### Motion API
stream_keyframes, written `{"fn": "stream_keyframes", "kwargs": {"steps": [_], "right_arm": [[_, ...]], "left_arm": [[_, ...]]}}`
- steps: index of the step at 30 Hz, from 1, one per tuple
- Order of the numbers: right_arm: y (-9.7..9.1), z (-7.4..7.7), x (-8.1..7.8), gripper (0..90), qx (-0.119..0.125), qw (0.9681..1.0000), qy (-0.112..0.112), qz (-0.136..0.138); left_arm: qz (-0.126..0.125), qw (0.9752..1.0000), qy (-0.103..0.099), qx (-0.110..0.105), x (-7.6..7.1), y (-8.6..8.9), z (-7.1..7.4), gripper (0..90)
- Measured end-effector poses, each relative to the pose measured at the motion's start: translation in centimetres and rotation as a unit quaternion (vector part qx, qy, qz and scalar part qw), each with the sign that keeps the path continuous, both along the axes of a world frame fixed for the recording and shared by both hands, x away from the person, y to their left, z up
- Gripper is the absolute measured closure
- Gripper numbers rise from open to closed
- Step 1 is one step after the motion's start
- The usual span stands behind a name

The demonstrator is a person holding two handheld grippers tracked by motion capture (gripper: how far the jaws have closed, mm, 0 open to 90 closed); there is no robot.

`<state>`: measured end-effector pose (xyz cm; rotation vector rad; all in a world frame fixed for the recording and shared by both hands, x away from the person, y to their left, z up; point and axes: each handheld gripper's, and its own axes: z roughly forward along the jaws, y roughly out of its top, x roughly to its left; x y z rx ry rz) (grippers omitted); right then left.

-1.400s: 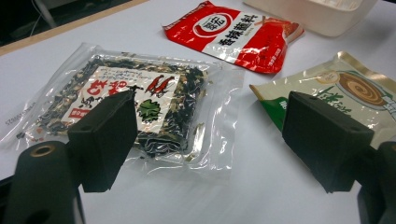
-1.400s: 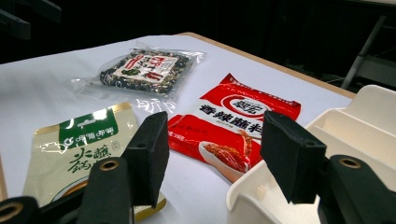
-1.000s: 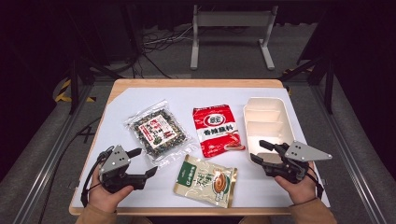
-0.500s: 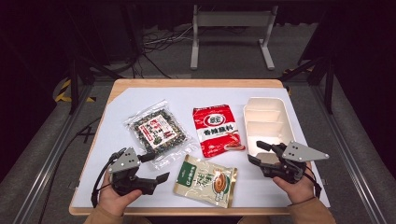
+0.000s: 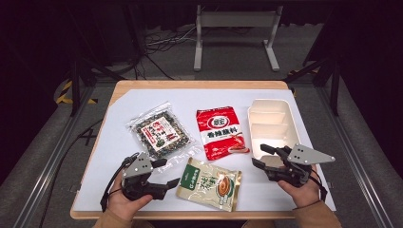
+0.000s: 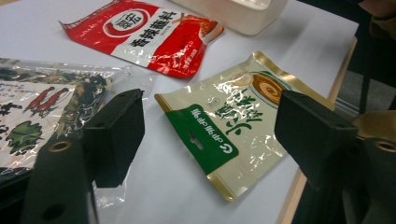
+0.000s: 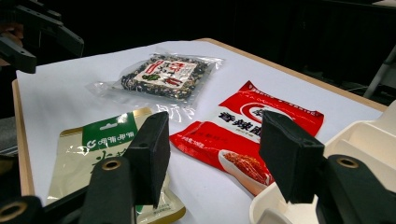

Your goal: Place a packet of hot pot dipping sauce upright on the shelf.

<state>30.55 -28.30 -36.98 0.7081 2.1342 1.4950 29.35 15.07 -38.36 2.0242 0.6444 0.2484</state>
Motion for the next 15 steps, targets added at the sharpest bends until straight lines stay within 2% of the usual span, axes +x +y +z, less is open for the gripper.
{"fn": "stream_keyframes", "kwargs": {"steps": [3, 5, 9, 10, 12, 15], "right_arm": [[0.0, 0.0, 0.0, 43.3, 0.000, 1.0000, 0.000, 0.000], [0.0, 0.0, 0.0, 43.2, 0.001, 1.0000, 0.002, 0.000], [0.1, 0.0, 0.0, 43.0, 0.001, 1.0000, 0.004, 0.002], [0.1, 0.0, 0.0, 42.8, 0.001, 1.0000, 0.004, 0.002], [0.1, 0.0, 0.0, 42.2, 0.002, 1.0000, 0.005, 0.002], [0.2, -0.1, 0.0, 41.6, 0.002, 1.0000, 0.008, 0.003]], "left_arm": [[0.000, 1.0000, 0.001, 0.006, 0.0, -0.2, -0.2, 26.4], [-0.013, 0.9997, 0.016, 0.014, 0.2, -0.7, -1.0, 26.6], [-0.014, 0.9992, 0.029, 0.023, 0.5, -1.2, -1.7, 25.7], [-0.019, 0.9984, 0.044, 0.028, 0.7, -1.4, -2.2, 25.1], [-0.024, 0.9975, 0.059, 0.031, 1.0, -1.6, -2.7, 22.8], [-0.024, 0.9964, 0.069, 0.041, 1.2, -1.9, -3.3, 21.3]]}}
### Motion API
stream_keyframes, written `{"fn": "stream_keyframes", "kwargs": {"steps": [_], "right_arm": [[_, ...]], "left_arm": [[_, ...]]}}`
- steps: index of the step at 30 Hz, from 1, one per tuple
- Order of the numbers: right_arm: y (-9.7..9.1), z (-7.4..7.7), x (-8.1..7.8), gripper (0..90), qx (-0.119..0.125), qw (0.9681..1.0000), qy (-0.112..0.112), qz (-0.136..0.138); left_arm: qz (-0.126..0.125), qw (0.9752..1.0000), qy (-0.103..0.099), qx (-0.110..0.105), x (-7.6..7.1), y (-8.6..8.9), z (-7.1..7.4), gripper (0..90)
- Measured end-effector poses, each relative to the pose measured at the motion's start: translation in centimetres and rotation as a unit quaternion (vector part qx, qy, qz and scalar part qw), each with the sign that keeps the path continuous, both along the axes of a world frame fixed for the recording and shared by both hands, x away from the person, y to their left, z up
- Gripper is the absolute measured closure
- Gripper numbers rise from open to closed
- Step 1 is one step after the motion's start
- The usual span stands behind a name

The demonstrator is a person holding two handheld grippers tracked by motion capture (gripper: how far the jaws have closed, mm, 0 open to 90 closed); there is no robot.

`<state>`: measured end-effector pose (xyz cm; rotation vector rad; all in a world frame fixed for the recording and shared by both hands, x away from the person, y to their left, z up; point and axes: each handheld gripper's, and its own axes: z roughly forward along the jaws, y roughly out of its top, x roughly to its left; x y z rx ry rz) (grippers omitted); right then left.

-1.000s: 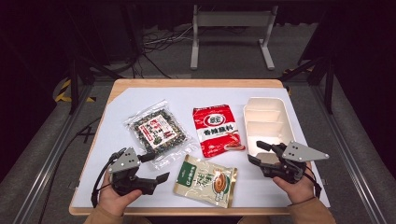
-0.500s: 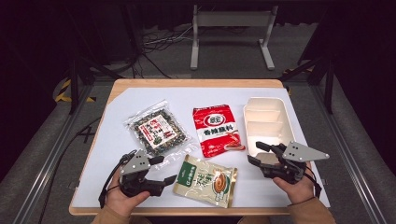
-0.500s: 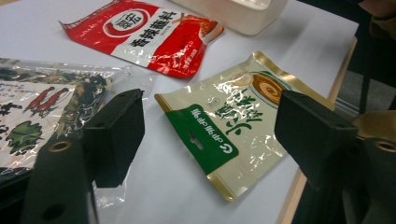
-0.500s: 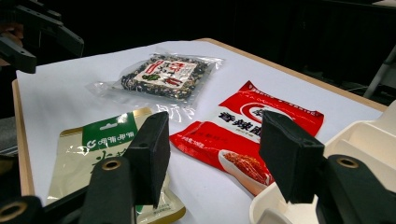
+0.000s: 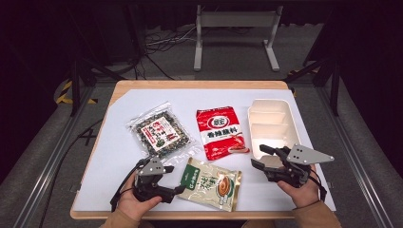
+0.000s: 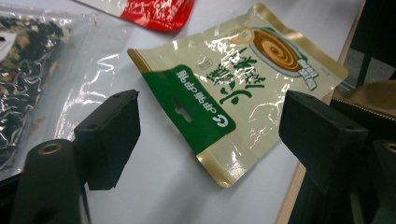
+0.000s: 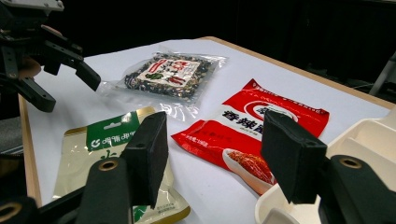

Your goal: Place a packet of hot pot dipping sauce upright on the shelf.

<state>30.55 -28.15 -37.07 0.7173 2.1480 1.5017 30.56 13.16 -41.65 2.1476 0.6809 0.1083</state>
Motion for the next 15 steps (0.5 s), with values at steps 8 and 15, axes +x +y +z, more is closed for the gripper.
{"fn": "stream_keyframes", "kwargs": {"steps": [8, 15], "right_arm": [[0.2, 0.0, -0.1, 40.7, 0.000, 1.0000, 0.006, 0.004], [0.2, -0.1, -0.1, 40.1, -0.001, 1.0000, 0.007, 0.005]], "left_arm": [[0.002, 0.9996, 0.026, 0.015, 0.3, -0.3, -1.1, 18.7], [-0.012, 0.9989, 0.032, 0.032, 0.1, -0.9, -1.5, 20.5]]}}
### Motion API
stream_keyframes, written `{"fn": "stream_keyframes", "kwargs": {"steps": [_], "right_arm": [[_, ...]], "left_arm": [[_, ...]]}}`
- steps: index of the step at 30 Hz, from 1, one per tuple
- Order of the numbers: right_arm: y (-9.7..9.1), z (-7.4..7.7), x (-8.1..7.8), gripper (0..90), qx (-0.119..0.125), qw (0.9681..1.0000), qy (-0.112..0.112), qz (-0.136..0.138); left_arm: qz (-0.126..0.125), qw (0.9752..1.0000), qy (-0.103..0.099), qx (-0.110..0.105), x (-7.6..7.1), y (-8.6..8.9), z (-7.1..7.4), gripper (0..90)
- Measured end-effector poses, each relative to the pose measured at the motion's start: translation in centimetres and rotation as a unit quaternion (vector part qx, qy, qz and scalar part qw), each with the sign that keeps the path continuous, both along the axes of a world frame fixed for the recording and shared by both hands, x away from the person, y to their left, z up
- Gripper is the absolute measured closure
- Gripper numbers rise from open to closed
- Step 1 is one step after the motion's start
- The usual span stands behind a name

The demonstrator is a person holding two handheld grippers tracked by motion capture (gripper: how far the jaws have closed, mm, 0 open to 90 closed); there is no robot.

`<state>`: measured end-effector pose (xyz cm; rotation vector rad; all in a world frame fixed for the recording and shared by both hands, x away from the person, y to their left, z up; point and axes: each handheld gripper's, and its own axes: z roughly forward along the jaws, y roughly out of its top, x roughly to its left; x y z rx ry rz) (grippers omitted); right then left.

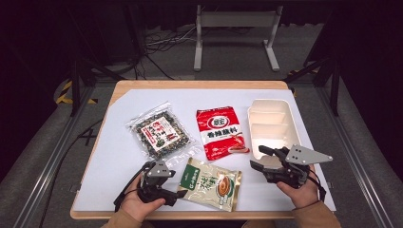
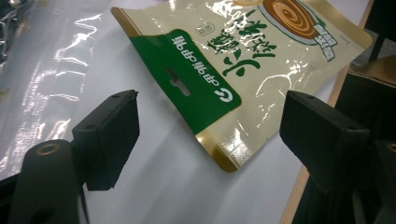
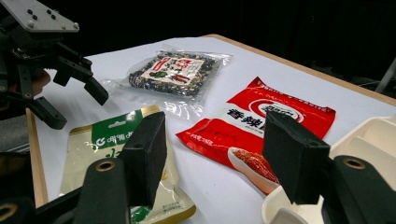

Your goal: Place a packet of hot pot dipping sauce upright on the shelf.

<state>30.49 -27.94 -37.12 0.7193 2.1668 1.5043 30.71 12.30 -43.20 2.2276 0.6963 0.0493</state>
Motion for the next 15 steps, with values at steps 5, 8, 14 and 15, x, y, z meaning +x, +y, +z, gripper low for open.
{"fn": "stream_keyframes", "kwargs": {"steps": [5, 8, 14, 15], "right_arm": [[-0.03, -0.03, 0.01, 39.6, 0.000, 1.0000, 0.002, 0.000], [-0.03, -0.07, 0.05, 39.3, 0.002, 1.0000, 0.007, 0.003], [0.13, -0.19, 0.07, 39.1, 0.001, 0.9999, 0.012, 0.009], [0.11, -0.20, 0.09, 38.8, 0.001, 0.9998, 0.015, 0.009]], "left_arm": [[-0.006, 1.0000, 0.001, 0.006, -0.07, -0.23, -0.27, 24.4], [-0.012, 0.9999, 0.007, 0.010, 0.03, -0.37, -0.46, 26.6], [-0.009, 0.9994, 0.025, 0.020, 0.28, -0.46, -0.84, 26.9], [-0.012, 0.9992, 0.030, 0.022, 0.30, -0.50, -0.85, 27.9]]}}
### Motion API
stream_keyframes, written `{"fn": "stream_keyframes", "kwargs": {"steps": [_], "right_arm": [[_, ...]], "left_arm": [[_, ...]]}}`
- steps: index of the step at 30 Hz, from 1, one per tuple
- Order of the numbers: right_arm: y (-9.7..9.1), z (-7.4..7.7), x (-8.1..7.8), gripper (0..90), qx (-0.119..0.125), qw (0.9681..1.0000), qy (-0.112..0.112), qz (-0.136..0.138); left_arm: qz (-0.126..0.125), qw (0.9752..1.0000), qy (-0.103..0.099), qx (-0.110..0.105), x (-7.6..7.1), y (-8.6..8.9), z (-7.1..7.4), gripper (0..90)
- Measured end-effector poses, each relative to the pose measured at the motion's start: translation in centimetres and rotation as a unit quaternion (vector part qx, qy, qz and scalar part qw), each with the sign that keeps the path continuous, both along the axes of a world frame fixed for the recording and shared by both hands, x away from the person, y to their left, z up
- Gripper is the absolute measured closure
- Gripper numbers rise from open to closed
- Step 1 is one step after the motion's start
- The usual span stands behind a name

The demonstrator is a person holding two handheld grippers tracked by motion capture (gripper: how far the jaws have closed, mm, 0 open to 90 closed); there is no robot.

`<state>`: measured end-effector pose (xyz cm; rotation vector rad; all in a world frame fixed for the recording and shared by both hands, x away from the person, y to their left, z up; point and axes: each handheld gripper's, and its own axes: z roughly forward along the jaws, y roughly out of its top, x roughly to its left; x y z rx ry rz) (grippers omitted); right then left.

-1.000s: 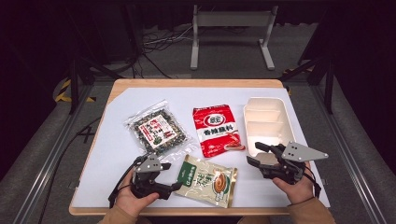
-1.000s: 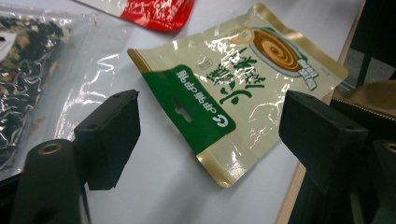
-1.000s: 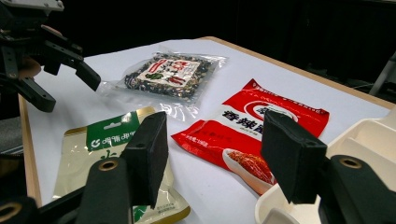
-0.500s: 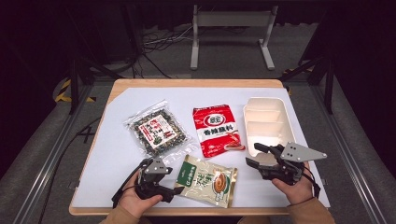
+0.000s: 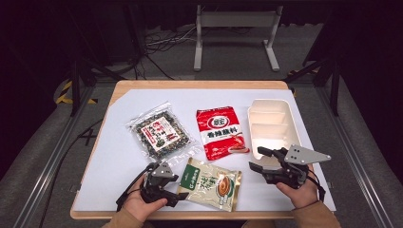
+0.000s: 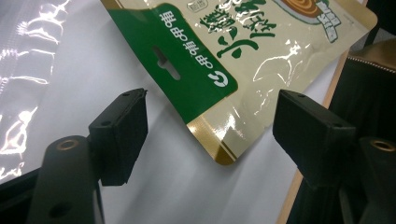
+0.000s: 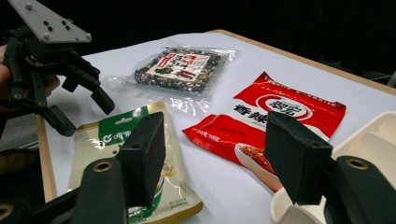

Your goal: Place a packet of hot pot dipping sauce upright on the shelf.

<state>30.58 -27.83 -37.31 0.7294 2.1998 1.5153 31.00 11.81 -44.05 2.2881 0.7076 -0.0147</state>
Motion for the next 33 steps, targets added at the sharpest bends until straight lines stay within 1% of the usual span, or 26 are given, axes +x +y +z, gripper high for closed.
{"fn": "stream_keyframes", "kwargs": {"steps": [6, 7, 10, 14, 15, 17, 18, 20, 21, 22, 23, 24, 27, 28, 29, 33], "right_arm": [[0.0, -0.1, 0.0, 38.5, 0.001, 1.0000, 0.004, 0.002], [0.0, -0.1, 0.0, 38.5, 0.001, 1.0000, 0.005, 0.002], [0.0, -0.1, 0.1, 38.0, 0.000, 1.0000, 0.004, 0.000], [0.0, -0.1, 0.1, 37.3, 0.002, 1.0000, 0.007, 0.000], [0.0, -0.1, 0.2, 37.1, 0.003, 1.0000, 0.007, 0.001], [0.0, -0.1, 0.1, 36.9, 0.002, 1.0000, 0.008, 0.001], [0.0, -0.2, 0.2, 36.9, 0.002, 1.0000, 0.008, 0.001], [0.1, -0.2, 0.2, 36.7, 0.002, 1.0000, 0.008, 0.001], [0.1, -0.2, 0.1, 36.7, 0.001, 1.0000, 0.008, 0.000], [0.1, -0.2, 0.1, 36.7, 0.000, 1.0000, 0.008, 0.000], [0.1, -0.2, 0.1, 36.7, 0.000, 1.0000, 0.008, 0.000], [0.1, -0.2, 0.1, 36.7, 0.000, 1.0000, 0.007, 0.000], [0.1, -0.2, 0.2, 36.7, 0.001, 1.0000, 0.008, 0.000], [0.1, -0.2, 0.2, 36.7, 0.000, 1.0000, 0.008, 0.000], [0.1, -0.2, 0.2, 36.6, -0.001, 1.0000, 0.008, 0.000], [0.2, -0.2, 0.1, 36.6, -0.002, 1.0000, 0.007, 0.001]], "left_arm": [[-0.002, 1.0000, 0.008, 0.003, 0.1, -0.2, -0.2, 28.1], [-0.002, 1.0000, 0.005, 0.007, 0.1, -0.2, -0.2, 28.3], [0.000, 1.0000, 0.005, 0.008, 0.1, -0.2, -0.2, 28.8], [-0.004, 0.9998, 0.012, 0.014, 0.1, -0.4, -0.2, 30.2], [-0.010, 0.9998, 0.016, 0.012, 0.1, -0.5, -0.2, 30.8], [-0.012, 0.9997, 0.015, 0.015, 0.2, -0.6, -0.2, 30.5], [-0.010, 0.9997, 0.019, 0.014, 0.1, -0.7, -0.2, 30.7], [-0.011, 0.9997, 0.019, 0.012, 0.1, -0.7, -0.2, 31.5], [-0.013, 0.9996, 0.021, 0.011, 0.1, -0.7, -0.1, 33.3], [-0.017, 0.9997, 0.013, 0.009, 0.1, -0.7, -0.1, 34.4], [-0.020, 0.9997, 0.010, 0.001, 0.0, -0.8, 0.1, 36.0], [-0.024, 0.9997, 0.007, -0.003, -0.1, -0.7, 0.2, 37.7], [-0.027, 0.9996, 0.005, -0.004, -0.2, -0.9, 0.4, 41.1], [-0.030, 0.9995, 0.005, 0.000, -0.2, -1.1, 0.3, 42.6], [-0.032, 0.9995, 0.006, -0.002, -0.2, -1.1, 0.3, 44.0], [-0.033, 0.9995, 0.003, 0.004, -0.2, -1.6, 0.2, 48.5]]}}
